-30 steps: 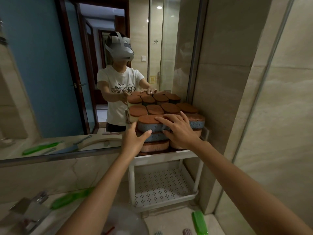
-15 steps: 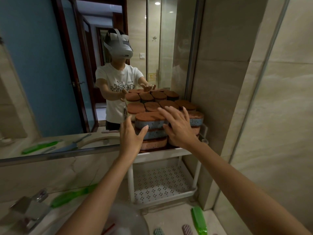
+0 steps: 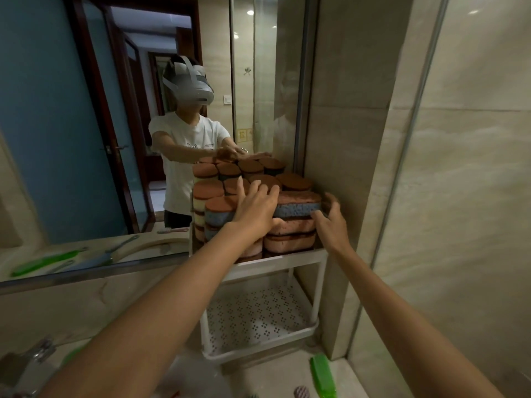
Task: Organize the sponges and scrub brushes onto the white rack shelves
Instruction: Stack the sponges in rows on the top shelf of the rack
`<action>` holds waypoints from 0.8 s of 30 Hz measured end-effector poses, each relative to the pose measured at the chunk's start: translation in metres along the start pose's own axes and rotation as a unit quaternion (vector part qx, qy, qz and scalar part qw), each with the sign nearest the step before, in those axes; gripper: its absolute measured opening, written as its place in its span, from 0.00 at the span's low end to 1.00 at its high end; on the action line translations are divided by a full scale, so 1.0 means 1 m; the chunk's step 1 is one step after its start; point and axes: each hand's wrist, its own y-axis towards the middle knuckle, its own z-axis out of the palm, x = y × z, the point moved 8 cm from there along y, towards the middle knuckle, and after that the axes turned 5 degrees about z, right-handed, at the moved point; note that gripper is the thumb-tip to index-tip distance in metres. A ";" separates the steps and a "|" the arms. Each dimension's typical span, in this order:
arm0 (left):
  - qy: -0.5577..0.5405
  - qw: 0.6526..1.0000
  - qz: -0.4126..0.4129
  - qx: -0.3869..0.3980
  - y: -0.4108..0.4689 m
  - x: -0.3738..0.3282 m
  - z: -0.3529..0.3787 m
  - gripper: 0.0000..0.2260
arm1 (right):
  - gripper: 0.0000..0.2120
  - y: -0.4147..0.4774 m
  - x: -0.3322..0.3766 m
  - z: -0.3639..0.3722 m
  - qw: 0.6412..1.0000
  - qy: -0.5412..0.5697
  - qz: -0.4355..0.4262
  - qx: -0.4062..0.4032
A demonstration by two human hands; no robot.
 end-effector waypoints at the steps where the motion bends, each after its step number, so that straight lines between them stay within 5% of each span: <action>1: -0.006 1.000 -0.002 0.004 0.002 0.001 0.001 0.32 | 0.27 0.001 0.001 0.001 1.000 0.005 -0.003 0.007; 17: -0.043 0.999 -0.010 -0.025 -0.002 0.006 0.003 0.24 | 0.21 0.008 0.007 0.011 0.982 -0.158 -0.105 0.018; 24: -0.084 0.990 0.001 -0.113 -0.008 0.004 -0.016 0.20 | 0.22 -0.008 0.024 0.006 0.970 -0.201 -0.136 -0.029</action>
